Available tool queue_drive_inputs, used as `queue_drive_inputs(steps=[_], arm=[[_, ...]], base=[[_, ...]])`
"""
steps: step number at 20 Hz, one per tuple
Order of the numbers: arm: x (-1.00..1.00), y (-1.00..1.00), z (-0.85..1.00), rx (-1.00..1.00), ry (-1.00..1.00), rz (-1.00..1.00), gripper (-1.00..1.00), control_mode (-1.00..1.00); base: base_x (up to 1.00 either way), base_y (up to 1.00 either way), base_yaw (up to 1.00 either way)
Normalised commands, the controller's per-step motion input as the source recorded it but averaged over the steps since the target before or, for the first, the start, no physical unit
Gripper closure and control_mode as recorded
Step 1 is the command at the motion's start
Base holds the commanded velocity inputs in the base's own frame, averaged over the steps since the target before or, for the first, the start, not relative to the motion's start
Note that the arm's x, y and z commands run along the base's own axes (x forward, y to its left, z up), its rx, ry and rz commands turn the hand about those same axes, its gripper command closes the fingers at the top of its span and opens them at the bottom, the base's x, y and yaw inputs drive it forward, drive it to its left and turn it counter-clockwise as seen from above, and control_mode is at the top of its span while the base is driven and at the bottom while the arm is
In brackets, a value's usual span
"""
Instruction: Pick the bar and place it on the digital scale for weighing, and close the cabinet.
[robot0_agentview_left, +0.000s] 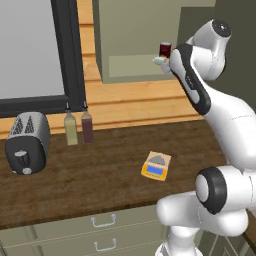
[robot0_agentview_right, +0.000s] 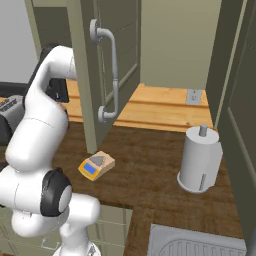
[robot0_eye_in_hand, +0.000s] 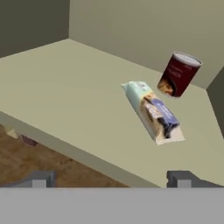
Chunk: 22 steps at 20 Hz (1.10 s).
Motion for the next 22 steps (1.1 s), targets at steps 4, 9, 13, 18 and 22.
queue_drive_inputs(steps=[4,9,13,18,22], arm=[[0.29,-0.26,0.08,0.0,0.0,0.02,-1.0,-1.0],[0.36,-0.19,0.04,0.0,0.0,0.0,-1.0,-1.0],[0.53,-0.01,0.0,0.0,0.01,0.0,-1.0,-1.0],[0.46,0.0,0.0,0.0,0.03,0.0,-1.0,-1.0],[0.35,-0.08,0.0,0.0,0.03,0.0,-1.0,-1.0]], base=[[0.0,0.0,0.0],[0.0,0.0,0.0],[0.0,0.0,0.0],[0.0,0.0,0.0],[0.0,0.0,0.0]])
